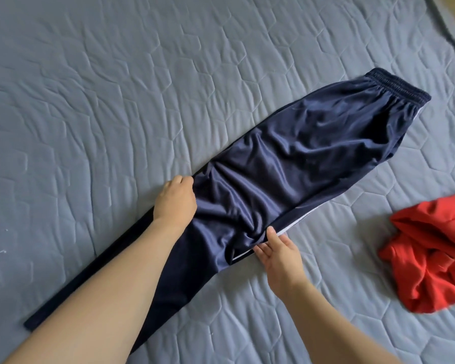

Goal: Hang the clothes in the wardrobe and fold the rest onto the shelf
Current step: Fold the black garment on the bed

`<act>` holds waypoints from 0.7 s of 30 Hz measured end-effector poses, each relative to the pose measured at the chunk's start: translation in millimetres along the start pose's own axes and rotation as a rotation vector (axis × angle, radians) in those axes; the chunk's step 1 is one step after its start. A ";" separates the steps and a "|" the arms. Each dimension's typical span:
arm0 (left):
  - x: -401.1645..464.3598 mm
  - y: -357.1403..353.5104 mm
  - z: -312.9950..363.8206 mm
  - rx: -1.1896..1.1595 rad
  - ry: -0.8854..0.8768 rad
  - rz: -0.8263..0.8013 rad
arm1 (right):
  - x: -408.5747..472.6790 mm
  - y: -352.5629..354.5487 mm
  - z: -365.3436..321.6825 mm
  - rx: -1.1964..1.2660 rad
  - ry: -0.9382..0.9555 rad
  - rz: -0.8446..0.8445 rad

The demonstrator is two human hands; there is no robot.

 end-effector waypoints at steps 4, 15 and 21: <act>25.5 4.4 -29.0 -0.120 0.181 -0.113 | 9.2 15.2 -0.5 -0.014 0.085 0.141; -15.9 12.2 -31.6 -0.118 -0.042 0.157 | 13.3 8.5 18.3 0.012 0.108 0.115; -26.3 -10.0 -45.2 -0.074 -0.067 0.099 | 4.3 -2.4 33.3 -0.008 0.143 0.040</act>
Point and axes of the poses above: each hand's wrist, its own x-axis towards the middle knuckle, its own y-axis out of the back of the hand, z = x × y, the point moved 10 cm from there along x, towards the middle knuckle, and after that the axes turned 4 degrees about y, right-handed, at the moved point
